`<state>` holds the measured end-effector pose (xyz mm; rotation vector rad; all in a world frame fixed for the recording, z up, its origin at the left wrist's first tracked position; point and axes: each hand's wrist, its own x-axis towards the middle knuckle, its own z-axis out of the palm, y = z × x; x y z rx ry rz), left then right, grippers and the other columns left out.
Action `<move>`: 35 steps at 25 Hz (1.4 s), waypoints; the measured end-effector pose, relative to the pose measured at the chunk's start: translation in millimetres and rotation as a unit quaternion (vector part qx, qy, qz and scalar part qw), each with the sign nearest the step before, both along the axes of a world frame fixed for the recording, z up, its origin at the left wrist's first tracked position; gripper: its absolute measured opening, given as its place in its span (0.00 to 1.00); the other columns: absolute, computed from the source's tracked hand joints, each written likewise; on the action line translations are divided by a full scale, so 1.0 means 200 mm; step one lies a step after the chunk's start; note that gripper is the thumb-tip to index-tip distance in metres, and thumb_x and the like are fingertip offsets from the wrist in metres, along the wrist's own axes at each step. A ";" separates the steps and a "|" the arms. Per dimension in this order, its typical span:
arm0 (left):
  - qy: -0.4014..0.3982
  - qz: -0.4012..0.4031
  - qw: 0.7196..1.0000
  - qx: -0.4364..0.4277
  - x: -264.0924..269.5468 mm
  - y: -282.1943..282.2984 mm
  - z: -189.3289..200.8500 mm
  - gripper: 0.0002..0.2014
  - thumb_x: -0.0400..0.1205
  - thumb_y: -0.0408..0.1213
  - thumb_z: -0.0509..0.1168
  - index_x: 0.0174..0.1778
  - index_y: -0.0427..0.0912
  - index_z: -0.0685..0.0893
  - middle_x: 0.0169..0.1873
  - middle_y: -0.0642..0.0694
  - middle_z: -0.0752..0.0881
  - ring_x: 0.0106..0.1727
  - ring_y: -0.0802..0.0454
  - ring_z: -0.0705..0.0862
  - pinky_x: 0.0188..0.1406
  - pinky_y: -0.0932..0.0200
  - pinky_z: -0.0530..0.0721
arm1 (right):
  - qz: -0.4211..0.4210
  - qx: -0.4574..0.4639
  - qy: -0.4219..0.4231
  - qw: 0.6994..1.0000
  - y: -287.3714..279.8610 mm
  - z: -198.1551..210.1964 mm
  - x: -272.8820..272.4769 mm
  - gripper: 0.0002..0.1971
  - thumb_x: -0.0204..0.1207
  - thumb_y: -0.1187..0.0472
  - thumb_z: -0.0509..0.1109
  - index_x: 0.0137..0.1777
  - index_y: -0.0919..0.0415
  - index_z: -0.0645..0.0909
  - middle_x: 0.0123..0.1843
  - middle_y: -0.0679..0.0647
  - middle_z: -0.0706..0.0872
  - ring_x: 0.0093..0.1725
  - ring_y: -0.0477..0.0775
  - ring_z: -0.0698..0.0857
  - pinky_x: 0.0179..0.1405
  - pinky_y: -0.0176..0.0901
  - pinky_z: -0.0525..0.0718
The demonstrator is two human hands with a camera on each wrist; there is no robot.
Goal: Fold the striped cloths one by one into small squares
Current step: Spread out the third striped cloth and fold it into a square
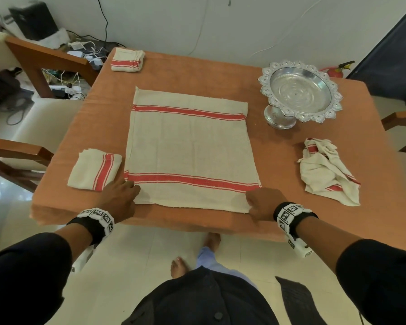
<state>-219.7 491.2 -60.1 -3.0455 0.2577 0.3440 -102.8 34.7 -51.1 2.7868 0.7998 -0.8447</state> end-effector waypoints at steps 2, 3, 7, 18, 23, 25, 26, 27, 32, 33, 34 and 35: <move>-0.021 0.009 1.000 -0.021 0.07 -0.04 0.03 0.10 0.67 0.30 0.72 0.43 0.41 0.86 0.37 0.44 0.84 0.36 0.41 0.81 0.32 0.50 0.81 | -0.045 0.042 -0.042 0.997 0.02 0.02 0.09 0.08 0.76 0.49 0.65 0.51 0.50 0.78 0.47 0.49 0.85 0.46 0.56 0.84 0.46 0.50 0.85; -0.026 0.014 0.999 -0.030 0.12 -0.06 0.03 0.10 0.70 0.31 0.71 0.48 0.41 0.87 0.40 0.44 0.85 0.38 0.41 0.82 0.34 0.49 0.83 | -0.079 0.065 -0.059 0.993 0.03 0.03 0.13 0.08 0.78 0.50 0.64 0.53 0.50 0.79 0.48 0.50 0.86 0.47 0.56 0.84 0.46 0.50 0.84; -0.020 0.022 0.997 -0.065 0.34 -0.21 0.05 0.19 0.79 0.43 0.70 0.66 0.45 0.84 0.61 0.45 0.87 0.58 0.43 0.86 0.57 0.45 0.87 | -0.266 0.160 -0.058 0.949 0.08 0.01 0.34 0.12 0.78 0.52 0.69 0.60 0.53 0.81 0.55 0.53 0.87 0.55 0.58 0.85 0.55 0.49 0.84; 0.100 -0.040 0.991 -0.076 0.98 -0.82 -0.01 0.46 0.83 0.61 0.68 0.91 0.45 0.55 0.91 0.44 0.53 0.91 0.39 0.51 0.88 0.38 0.60 | -0.407 0.209 -0.021 0.889 0.18 -0.14 0.83 0.23 0.77 0.53 0.73 0.66 0.66 0.77 0.63 0.63 0.85 0.61 0.67 0.84 0.49 0.44 0.74; 0.127 -0.061 0.989 -0.044 1.13 -0.91 -0.06 0.51 0.80 0.63 0.70 0.91 0.46 0.50 0.92 0.47 0.50 0.92 0.39 0.48 0.88 0.35 0.58 | -0.458 0.246 0.013 0.854 0.20 -0.20 0.92 0.17 0.71 0.52 0.72 0.57 0.59 0.80 0.49 0.55 0.84 0.48 0.62 0.84 0.40 0.42 0.78; 0.138 -0.073 0.987 -0.029 1.14 -0.93 -0.07 0.52 0.79 0.63 0.71 0.91 0.48 0.50 0.92 0.48 0.51 0.91 0.39 0.51 0.87 0.33 0.59 | -0.462 0.249 0.019 0.851 0.22 -0.21 0.93 0.10 0.69 0.52 0.71 0.43 0.56 0.77 0.36 0.51 0.77 0.37 0.59 0.79 0.30 0.39 0.70; 0.139 -0.077 0.987 -0.022 1.13 -0.93 -0.08 0.52 0.78 0.63 0.73 0.91 0.48 0.51 0.91 0.48 0.52 0.91 0.38 0.54 0.87 0.33 0.60 | -0.466 0.259 0.022 0.846 0.23 -0.20 0.94 0.09 0.69 0.54 0.71 0.38 0.55 0.74 0.32 0.51 0.73 0.34 0.57 0.75 0.29 0.39 0.68; 0.138 -0.079 0.987 -0.018 1.12 -0.94 -0.08 0.52 0.77 0.62 0.74 0.90 0.49 0.53 0.91 0.47 0.53 0.90 0.38 0.57 0.86 0.33 0.62 | -0.472 0.273 0.027 0.838 0.23 -0.19 0.95 0.10 0.69 0.57 0.71 0.33 0.55 0.72 0.29 0.51 0.71 0.32 0.56 0.73 0.30 0.40 0.68; 0.139 -0.080 0.987 -0.015 1.11 -0.95 -0.08 0.52 0.77 0.58 0.77 0.90 0.46 0.55 0.91 0.45 0.53 0.88 0.35 0.60 0.81 0.35 0.71 | -0.532 0.364 0.010 0.764 0.25 -0.12 0.98 0.07 0.65 0.64 0.73 0.35 0.56 0.77 0.32 0.50 0.79 0.32 0.51 0.78 0.32 0.41 0.77; 0.141 -0.079 0.987 -0.013 1.11 -0.95 -0.08 0.52 0.77 0.58 0.77 0.90 0.46 0.54 0.91 0.45 0.53 0.88 0.35 0.60 0.81 0.35 0.72 | -0.544 0.387 0.009 0.745 0.26 -0.12 0.99 0.09 0.66 0.66 0.74 0.37 0.56 0.76 0.34 0.49 0.80 0.33 0.49 0.78 0.30 0.39 0.77; 0.140 -0.080 0.987 -0.011 1.11 -0.96 -0.08 0.52 0.77 0.58 0.77 0.90 0.46 0.54 0.91 0.45 0.53 0.88 0.35 0.60 0.80 0.35 0.73 | -0.554 0.404 0.011 0.728 0.26 -0.13 1.00 0.11 0.66 0.67 0.75 0.38 0.55 0.75 0.35 0.48 0.80 0.33 0.49 0.78 0.30 0.39 0.76; 0.140 -0.081 0.987 -0.009 1.11 -0.96 -0.08 0.52 0.77 0.58 0.77 0.90 0.46 0.54 0.91 0.45 0.53 0.88 0.35 0.60 0.80 0.35 0.73 | -0.559 0.419 0.015 0.715 0.26 -0.14 1.02 0.13 0.66 0.68 0.76 0.40 0.55 0.75 0.36 0.48 0.80 0.33 0.49 0.78 0.30 0.39 0.76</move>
